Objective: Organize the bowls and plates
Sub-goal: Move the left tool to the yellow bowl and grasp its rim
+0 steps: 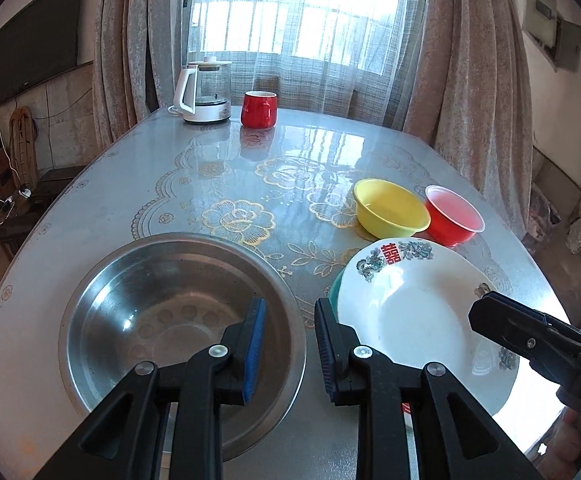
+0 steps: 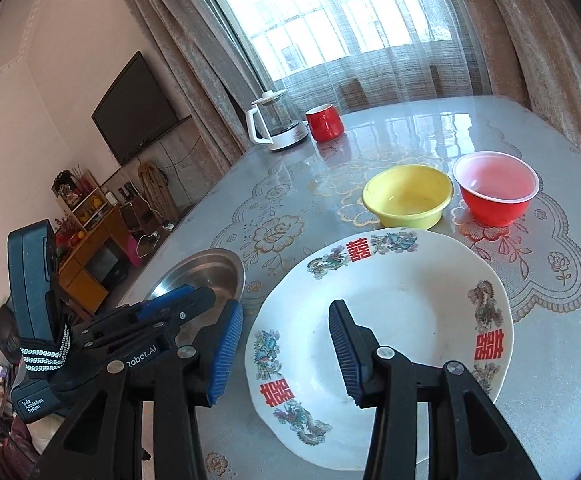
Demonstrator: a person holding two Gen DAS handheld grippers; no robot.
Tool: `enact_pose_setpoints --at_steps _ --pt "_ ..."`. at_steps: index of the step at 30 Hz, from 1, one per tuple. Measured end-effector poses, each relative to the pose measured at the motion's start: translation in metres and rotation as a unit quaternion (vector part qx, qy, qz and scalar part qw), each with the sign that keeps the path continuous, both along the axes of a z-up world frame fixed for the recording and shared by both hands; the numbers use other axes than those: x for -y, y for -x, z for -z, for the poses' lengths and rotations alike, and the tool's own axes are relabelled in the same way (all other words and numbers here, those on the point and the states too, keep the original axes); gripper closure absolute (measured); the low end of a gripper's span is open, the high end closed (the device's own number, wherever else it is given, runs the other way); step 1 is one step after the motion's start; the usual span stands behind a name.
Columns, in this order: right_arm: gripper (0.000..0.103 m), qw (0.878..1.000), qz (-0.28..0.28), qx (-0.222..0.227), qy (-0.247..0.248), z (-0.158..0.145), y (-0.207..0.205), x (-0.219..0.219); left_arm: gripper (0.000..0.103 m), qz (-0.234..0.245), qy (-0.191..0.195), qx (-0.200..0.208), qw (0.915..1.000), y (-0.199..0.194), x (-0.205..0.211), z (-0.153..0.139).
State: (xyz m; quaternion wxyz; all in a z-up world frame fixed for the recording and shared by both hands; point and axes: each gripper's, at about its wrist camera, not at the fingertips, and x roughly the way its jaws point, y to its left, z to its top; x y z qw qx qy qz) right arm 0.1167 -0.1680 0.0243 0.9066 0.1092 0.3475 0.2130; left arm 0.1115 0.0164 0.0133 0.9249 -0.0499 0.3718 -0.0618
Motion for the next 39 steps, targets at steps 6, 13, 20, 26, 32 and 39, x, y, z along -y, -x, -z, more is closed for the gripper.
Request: enact_pose_setpoints --at_steps 6,13,20,26,32,39 --pt "0.062 0.999 0.043 -0.026 -0.018 0.002 -0.024 0.030 0.077 0.004 0.010 -0.023 0.9997 -0.020 0.001 0.002" --pt "0.070 0.992 0.093 -0.072 -0.035 0.009 -0.060 0.060 0.077 0.019 0.027 -0.021 0.9992 -0.044 0.008 -0.005" --pt "0.084 0.979 0.148 -0.119 -0.067 0.018 -0.102 0.091 0.077 0.042 0.063 -0.046 0.9960 -0.084 0.025 -0.009" --pt "0.084 0.967 0.183 -0.148 -0.095 0.025 -0.133 0.102 0.077 0.044 0.097 -0.073 0.9916 -0.125 0.041 -0.008" --pt "0.082 0.959 0.199 -0.163 -0.120 0.035 -0.150 0.106 0.077 0.037 0.124 -0.098 0.9868 -0.159 0.050 -0.002" --pt "0.082 0.957 0.204 -0.171 -0.120 0.043 -0.160 0.109 0.078 0.029 0.132 -0.119 0.9837 -0.187 0.058 0.011"
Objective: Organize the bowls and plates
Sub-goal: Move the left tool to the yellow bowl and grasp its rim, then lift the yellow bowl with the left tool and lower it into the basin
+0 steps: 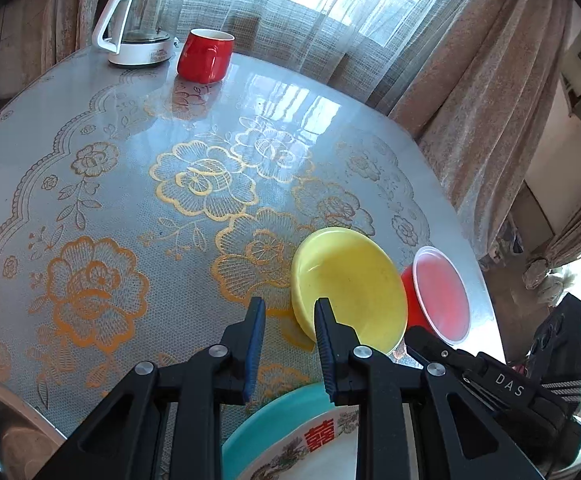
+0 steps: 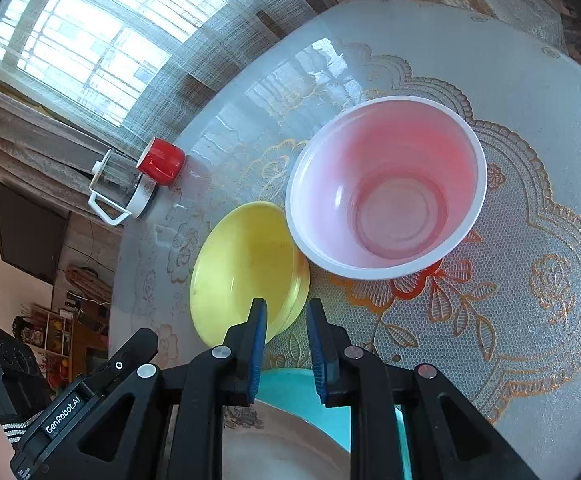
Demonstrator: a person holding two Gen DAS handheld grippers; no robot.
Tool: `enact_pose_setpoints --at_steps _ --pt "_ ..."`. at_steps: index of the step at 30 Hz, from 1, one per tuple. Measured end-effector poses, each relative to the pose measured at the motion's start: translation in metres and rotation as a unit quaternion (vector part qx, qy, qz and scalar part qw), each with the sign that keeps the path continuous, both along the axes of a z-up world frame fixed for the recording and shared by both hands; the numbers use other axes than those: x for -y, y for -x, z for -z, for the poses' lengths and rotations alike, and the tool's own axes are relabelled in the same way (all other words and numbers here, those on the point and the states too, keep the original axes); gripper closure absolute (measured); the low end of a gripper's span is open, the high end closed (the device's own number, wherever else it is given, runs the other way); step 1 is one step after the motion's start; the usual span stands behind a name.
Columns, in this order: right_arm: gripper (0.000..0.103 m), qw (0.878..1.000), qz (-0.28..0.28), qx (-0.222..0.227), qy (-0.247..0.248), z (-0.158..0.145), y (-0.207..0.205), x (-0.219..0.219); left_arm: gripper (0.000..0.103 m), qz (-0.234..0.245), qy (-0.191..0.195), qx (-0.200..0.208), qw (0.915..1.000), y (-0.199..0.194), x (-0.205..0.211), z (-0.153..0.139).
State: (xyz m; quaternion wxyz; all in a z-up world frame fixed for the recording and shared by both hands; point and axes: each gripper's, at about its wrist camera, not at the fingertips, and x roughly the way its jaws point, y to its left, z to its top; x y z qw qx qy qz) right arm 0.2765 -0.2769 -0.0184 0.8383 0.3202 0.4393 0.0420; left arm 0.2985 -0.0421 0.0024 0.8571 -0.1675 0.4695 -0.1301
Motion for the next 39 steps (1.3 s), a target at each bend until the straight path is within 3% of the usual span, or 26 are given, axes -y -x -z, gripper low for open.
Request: enact_pose_setpoints --at_steps 7,8,12,27,39 --pt "0.084 1.000 -0.001 -0.015 0.006 0.010 -0.011 -0.001 0.080 0.014 -0.009 -0.025 0.9995 -0.022 0.014 0.016" --pt "0.085 1.000 -0.003 -0.014 0.009 0.010 -0.012 -0.002 0.086 0.018 -0.011 -0.028 0.9994 -0.024 0.017 0.017" --pt "0.090 0.999 -0.014 -0.007 0.032 0.008 -0.013 -0.009 0.094 0.022 -0.036 -0.021 0.9989 -0.026 0.026 0.020" --pt "0.090 0.998 -0.043 0.015 0.036 -0.008 -0.004 -0.027 0.094 0.004 -0.037 0.022 0.9990 0.002 0.000 -0.003" --pt "0.090 0.994 -0.089 0.053 0.034 -0.032 0.023 -0.060 0.093 -0.014 -0.034 0.055 0.9978 0.051 -0.035 -0.029"
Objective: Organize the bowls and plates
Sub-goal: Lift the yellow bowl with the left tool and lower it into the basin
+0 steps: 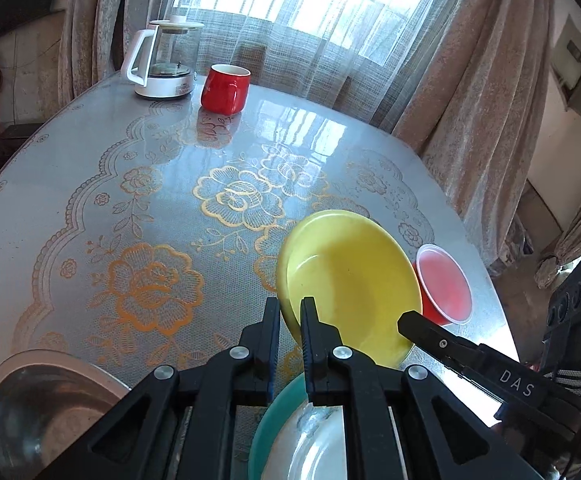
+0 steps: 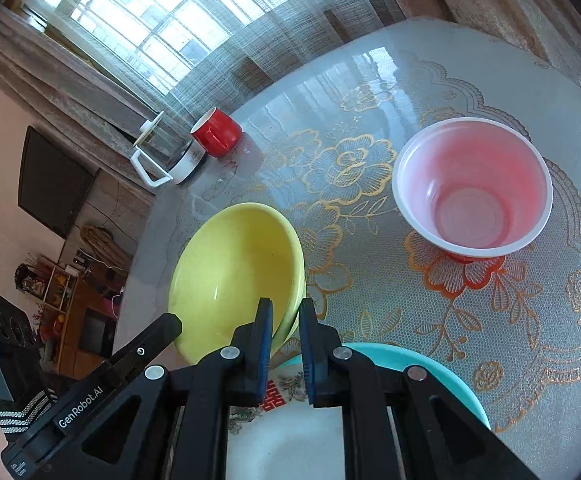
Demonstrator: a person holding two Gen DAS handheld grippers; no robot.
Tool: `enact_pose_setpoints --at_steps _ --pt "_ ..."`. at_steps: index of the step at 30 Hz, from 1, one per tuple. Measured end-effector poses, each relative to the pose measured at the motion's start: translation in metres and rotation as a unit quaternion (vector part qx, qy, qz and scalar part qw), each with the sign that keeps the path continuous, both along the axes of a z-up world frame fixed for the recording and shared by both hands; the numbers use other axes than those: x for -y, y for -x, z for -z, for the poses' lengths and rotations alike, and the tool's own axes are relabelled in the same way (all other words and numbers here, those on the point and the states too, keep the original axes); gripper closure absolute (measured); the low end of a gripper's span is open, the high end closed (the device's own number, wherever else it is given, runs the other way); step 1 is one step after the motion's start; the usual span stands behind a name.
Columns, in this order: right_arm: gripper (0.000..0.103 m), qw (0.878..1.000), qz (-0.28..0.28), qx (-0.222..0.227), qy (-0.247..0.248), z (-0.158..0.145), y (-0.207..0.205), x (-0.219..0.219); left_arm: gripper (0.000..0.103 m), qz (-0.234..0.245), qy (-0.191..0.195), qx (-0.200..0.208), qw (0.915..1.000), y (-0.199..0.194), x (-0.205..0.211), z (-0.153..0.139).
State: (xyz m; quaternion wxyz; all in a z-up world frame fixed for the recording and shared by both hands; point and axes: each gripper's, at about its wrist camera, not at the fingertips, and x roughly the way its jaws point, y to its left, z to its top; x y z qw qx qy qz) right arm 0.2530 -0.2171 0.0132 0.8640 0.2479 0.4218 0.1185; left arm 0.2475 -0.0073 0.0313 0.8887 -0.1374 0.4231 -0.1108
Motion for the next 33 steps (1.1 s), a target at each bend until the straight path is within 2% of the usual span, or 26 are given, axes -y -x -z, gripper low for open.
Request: enact_pose_setpoints --at_steps 11,23,33 --pt "0.090 0.999 -0.045 0.011 -0.004 -0.002 0.031 -0.036 0.093 -0.016 0.001 0.026 0.9995 0.055 -0.038 -0.009" --pt "0.090 0.993 -0.116 0.018 0.003 -0.005 0.055 -0.099 0.093 -0.065 0.015 0.043 0.9968 0.113 -0.102 -0.012" --pt "0.090 0.985 -0.173 -0.002 0.027 0.010 0.075 -0.148 0.092 -0.101 0.027 0.025 0.9942 0.156 -0.145 0.005"
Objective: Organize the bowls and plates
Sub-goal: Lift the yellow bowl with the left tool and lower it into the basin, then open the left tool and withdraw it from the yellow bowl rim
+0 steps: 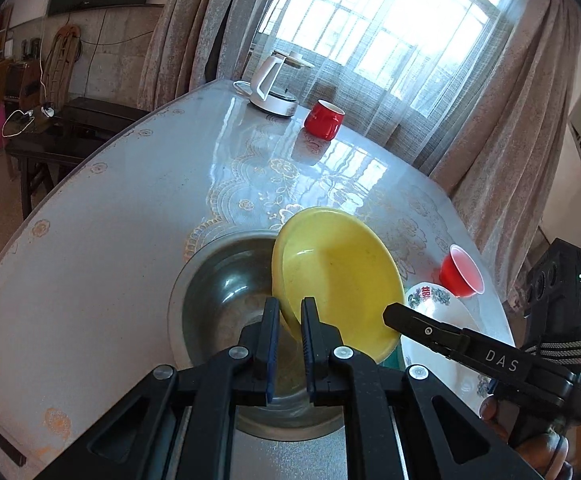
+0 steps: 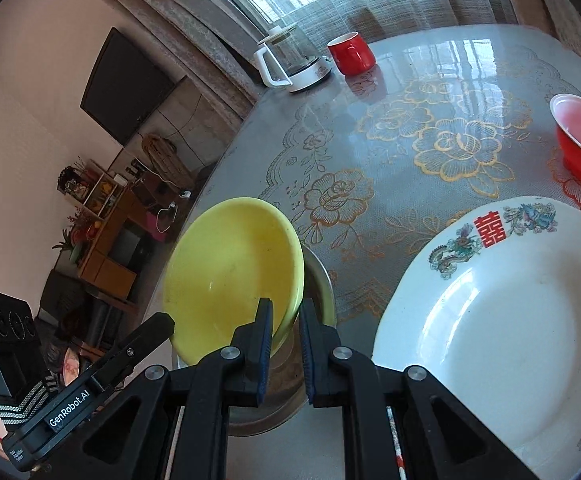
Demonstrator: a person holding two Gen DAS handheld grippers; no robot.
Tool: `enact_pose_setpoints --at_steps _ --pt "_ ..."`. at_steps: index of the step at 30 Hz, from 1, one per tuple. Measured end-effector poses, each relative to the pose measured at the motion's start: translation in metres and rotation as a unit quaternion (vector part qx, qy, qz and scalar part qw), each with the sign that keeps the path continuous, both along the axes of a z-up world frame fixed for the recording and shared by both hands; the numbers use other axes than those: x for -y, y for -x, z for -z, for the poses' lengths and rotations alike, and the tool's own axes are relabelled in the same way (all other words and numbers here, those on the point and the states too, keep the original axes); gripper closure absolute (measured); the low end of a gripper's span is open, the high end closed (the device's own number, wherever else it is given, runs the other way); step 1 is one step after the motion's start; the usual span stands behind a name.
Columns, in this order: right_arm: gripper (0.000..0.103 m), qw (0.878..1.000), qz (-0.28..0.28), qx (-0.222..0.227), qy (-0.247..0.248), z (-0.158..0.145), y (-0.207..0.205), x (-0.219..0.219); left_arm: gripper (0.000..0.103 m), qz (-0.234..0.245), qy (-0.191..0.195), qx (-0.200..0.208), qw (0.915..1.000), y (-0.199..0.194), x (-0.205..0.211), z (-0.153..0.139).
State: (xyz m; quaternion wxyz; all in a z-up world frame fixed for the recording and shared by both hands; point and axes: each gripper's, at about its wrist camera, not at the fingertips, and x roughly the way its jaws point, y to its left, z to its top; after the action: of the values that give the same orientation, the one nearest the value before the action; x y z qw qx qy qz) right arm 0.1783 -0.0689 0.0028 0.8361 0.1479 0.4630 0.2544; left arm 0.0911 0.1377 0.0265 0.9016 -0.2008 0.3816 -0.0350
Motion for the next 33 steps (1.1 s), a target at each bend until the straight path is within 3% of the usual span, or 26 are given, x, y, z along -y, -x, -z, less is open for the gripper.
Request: enact_pose_setpoints --at_steps 10,22,33 --pt "0.090 0.998 -0.026 -0.011 0.060 0.020 0.003 -0.029 0.092 -0.015 -0.019 -0.032 0.9992 0.005 -0.011 0.030" --pt "0.082 0.989 -0.046 0.043 0.131 0.018 0.014 -0.044 0.095 -0.012 -0.086 -0.057 0.9946 -0.004 0.003 0.043" --pt "0.080 0.991 -0.062 0.067 0.096 0.013 0.025 -0.034 0.094 -0.037 -0.119 -0.052 0.9909 -0.003 0.007 0.043"
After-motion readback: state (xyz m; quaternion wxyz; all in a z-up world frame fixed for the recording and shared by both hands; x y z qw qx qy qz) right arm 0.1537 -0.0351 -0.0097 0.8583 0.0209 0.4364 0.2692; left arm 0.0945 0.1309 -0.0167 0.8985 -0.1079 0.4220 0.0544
